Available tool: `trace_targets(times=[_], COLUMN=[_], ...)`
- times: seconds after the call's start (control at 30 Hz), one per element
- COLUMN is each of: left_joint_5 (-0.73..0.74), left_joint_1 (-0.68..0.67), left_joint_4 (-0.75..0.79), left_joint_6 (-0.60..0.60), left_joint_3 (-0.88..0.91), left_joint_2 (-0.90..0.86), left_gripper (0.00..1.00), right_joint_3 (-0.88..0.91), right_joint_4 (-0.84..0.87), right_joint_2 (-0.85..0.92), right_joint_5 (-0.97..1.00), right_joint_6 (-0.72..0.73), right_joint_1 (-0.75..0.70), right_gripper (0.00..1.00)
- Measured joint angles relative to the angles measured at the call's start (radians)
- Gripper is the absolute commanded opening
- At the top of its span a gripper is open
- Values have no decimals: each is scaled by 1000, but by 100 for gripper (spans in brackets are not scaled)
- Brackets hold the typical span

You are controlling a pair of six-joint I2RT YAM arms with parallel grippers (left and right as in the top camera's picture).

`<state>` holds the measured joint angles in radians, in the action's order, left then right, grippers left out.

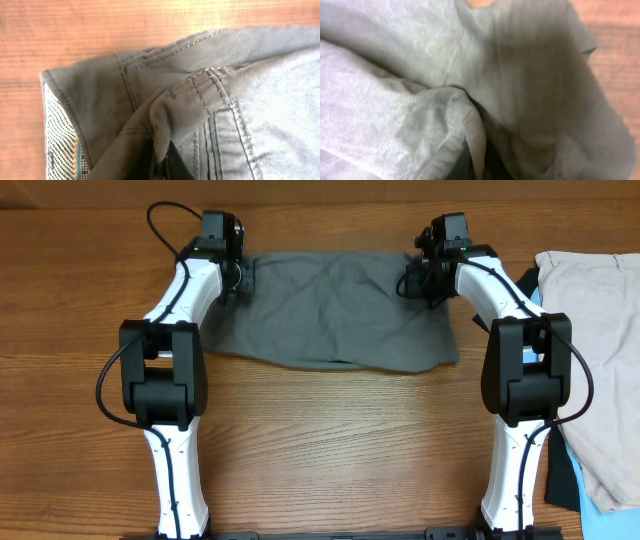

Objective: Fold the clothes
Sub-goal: 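Lift both top corners and fold them down toward the bottom edge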

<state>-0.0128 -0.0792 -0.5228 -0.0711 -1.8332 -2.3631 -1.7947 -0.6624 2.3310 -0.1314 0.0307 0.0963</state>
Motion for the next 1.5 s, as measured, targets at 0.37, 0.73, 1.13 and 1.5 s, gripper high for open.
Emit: trace_targets(times=[0.37, 0.73, 1.13, 1.5], left_joint_5=[-27, -29, -21, -16], left_joint_1=[0, 0, 0, 1], left_joint_4=[188, 150, -277, -669], left_joint_6=[19, 48, 52, 51], left_joint_3=[15, 3, -152, -182], left_joint_2=[-28, -28, 177, 411], left_gripper=[4, 4, 4, 4], right_joint_3=[5, -2, -109, -139], right_joint_4=[230, 207, -182, -626], right_joint_2=[2, 2, -114, -375], right_joint_5=[14, 34, 1, -36], right_joint_6=[5, 45, 47, -39], right_joint_1=[0, 0, -1, -55], right_gripper=[4, 4, 4, 4])
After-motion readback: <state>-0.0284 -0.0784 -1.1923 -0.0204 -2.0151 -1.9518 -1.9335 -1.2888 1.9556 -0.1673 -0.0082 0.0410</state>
